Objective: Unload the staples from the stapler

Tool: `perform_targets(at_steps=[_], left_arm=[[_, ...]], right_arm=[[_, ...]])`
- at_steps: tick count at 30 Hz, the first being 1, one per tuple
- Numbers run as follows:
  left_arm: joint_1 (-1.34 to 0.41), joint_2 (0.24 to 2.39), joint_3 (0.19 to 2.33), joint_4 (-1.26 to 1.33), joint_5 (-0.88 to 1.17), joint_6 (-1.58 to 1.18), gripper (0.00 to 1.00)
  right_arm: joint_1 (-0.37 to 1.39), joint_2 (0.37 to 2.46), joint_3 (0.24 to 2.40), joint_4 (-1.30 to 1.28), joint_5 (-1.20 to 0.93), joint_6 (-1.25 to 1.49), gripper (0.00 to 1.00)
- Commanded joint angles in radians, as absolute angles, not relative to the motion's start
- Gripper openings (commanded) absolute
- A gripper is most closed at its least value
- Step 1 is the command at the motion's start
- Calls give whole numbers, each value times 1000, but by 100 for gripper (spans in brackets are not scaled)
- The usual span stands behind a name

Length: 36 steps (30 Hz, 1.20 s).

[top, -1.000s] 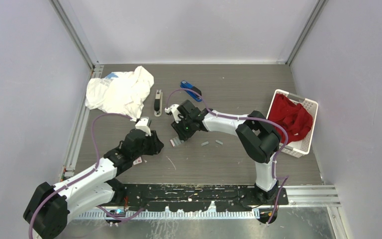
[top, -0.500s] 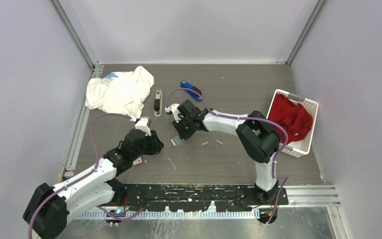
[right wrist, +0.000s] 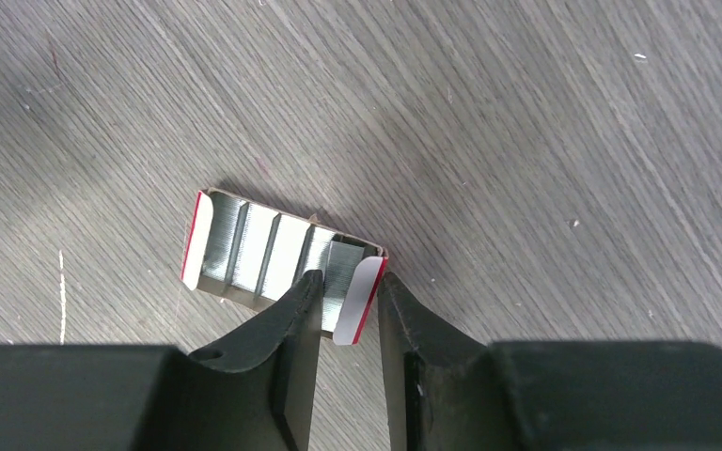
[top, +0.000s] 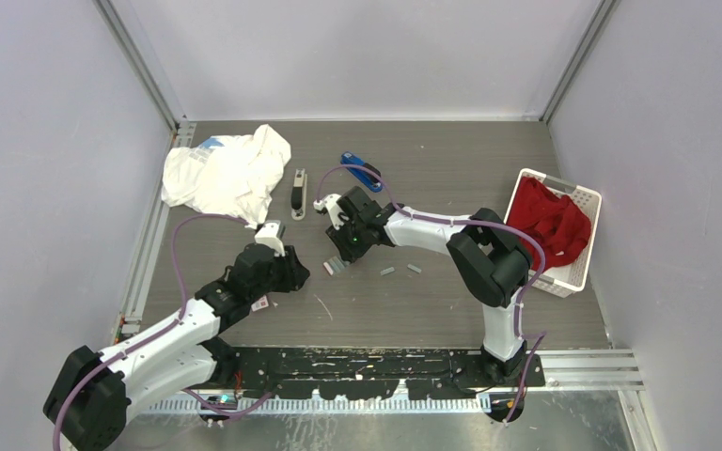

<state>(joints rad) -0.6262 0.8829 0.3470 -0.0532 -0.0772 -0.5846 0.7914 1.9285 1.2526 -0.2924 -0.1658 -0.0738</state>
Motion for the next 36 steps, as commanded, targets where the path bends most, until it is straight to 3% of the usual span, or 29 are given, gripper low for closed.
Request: perform_targets(at_steps=[1, 10, 16, 20, 26, 30, 36], left_arm=[[-623, 867, 364, -28, -71, -591, 38], [-622, 851, 373, -45, -72, -588, 38], [-623, 839, 383, -58, -68, -588, 38], [-623, 821, 390, -60, -47, -590, 38], [-623, 776, 355, 30, 34, -587, 41], [-623, 781, 296, 229, 143, -627, 62], [-623, 896, 284, 462, 302, -671, 66]], right_arm=[[787, 1873, 1273, -265, -160, -74, 31], [787, 1860, 1275, -268, -167, -74, 28], [777, 1823, 1279, -277, -181, -81, 43], [761, 1772, 1269, -276, -231, -86, 46], [697, 1677, 1272, -355, -540, -233, 51], [597, 1587, 1240, -386, -815, -323, 54], [433, 1402, 1111, -279, -1061, -346, 56]])
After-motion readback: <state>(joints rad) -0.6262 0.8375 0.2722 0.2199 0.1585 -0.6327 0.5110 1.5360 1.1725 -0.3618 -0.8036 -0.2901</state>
